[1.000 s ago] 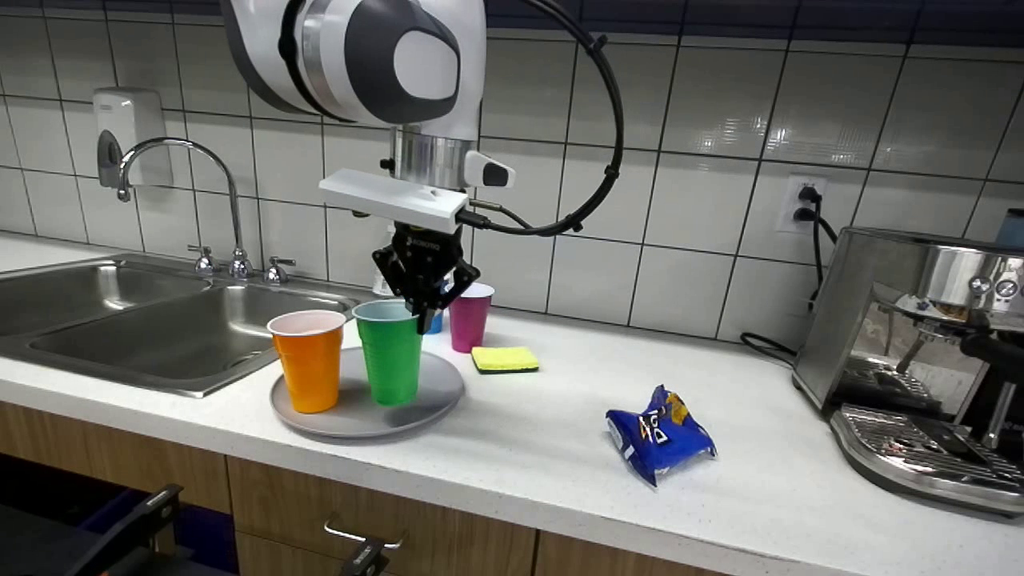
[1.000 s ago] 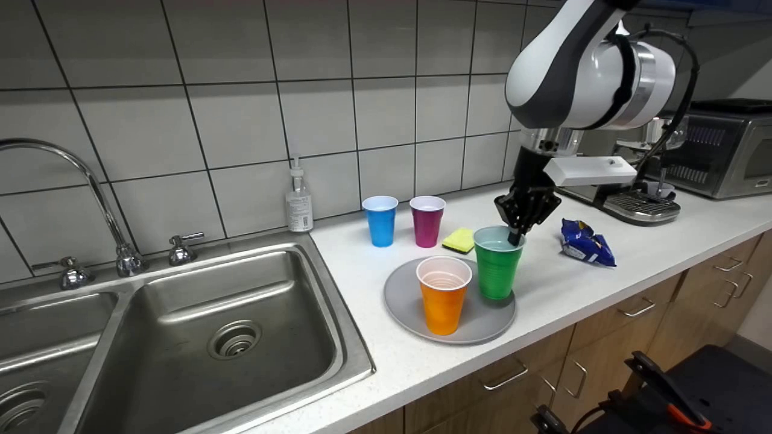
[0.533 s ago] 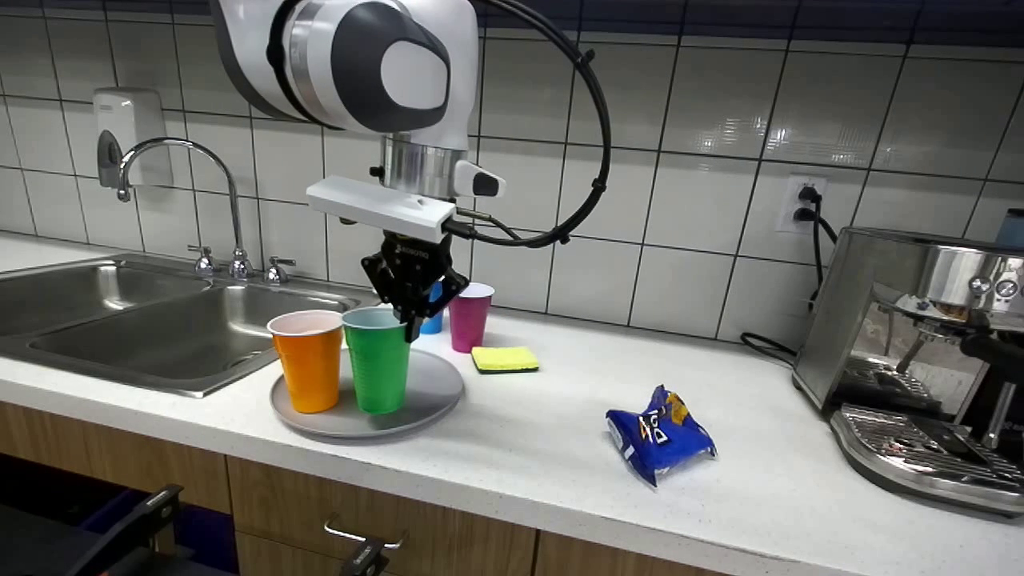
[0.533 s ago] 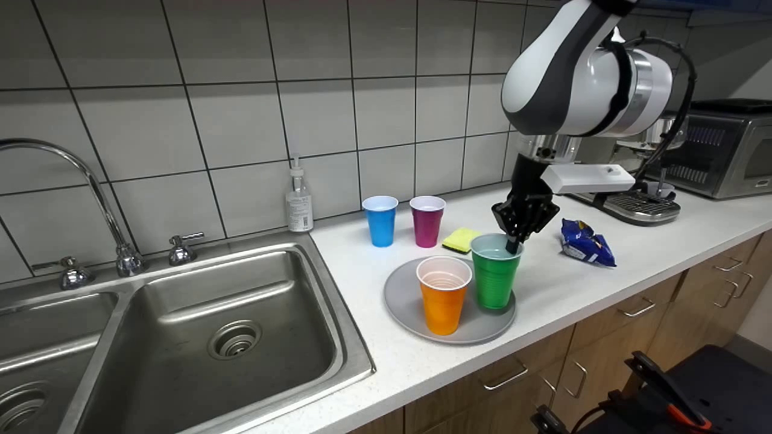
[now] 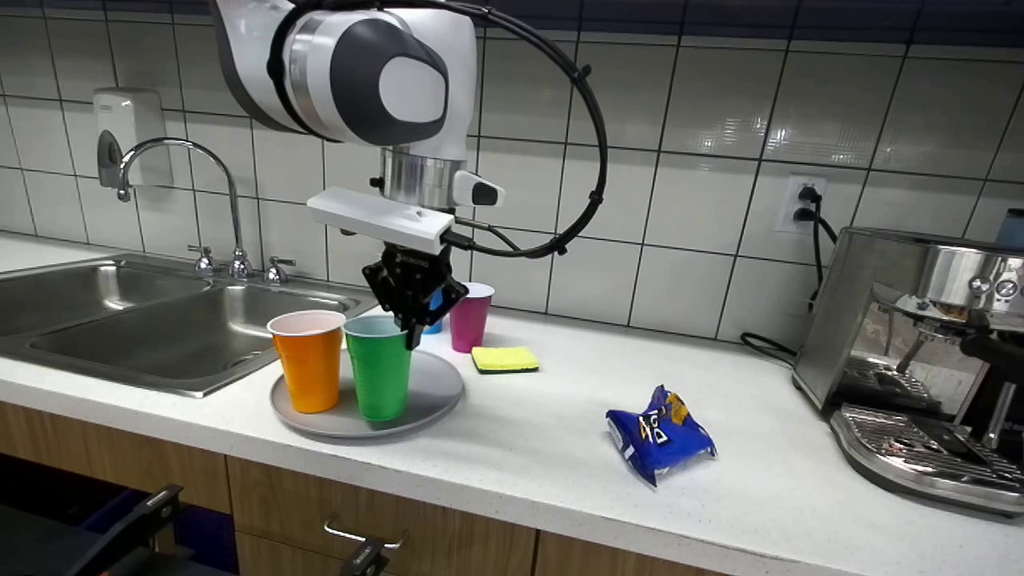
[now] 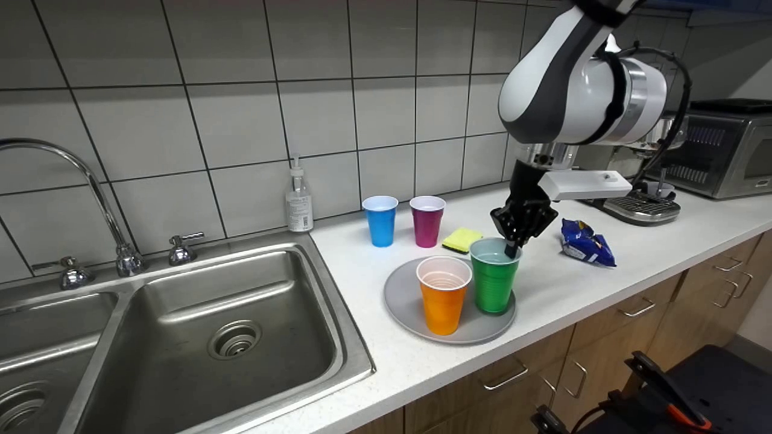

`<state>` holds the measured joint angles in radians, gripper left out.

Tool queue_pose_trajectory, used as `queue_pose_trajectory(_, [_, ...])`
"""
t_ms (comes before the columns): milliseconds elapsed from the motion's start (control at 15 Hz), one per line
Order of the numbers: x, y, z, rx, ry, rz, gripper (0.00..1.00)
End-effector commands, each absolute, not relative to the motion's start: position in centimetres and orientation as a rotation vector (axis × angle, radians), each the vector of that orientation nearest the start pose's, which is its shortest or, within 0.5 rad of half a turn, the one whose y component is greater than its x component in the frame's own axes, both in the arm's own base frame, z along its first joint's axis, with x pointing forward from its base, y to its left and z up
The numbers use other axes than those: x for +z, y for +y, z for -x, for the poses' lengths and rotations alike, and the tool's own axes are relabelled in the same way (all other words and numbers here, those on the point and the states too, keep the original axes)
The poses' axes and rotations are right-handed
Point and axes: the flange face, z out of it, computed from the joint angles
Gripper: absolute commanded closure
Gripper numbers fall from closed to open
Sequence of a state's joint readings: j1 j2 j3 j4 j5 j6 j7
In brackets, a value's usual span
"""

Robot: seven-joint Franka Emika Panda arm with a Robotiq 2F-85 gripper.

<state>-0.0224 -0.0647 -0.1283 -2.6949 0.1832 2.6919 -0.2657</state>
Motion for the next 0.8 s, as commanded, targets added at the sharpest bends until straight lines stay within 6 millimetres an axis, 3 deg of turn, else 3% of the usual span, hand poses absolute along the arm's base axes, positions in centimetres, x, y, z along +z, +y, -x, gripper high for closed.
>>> queue_pose_trajectory(0, [25.3, -6.46, -41.49, -0.161, 0.098, 3.05, 0.99])
queue_pose_trajectory(533, [24.79, -6.38, -41.71, -0.193, 0.175, 3.03, 0.99])
queue_pose_trajectory(600, [24.73, -6.39, -41.71, -0.191, 0.174, 3.03, 0.76])
queue_pose_trajectory(733, [24.64, -6.46, -41.71, -0.184, 0.175, 3.034, 0.61])
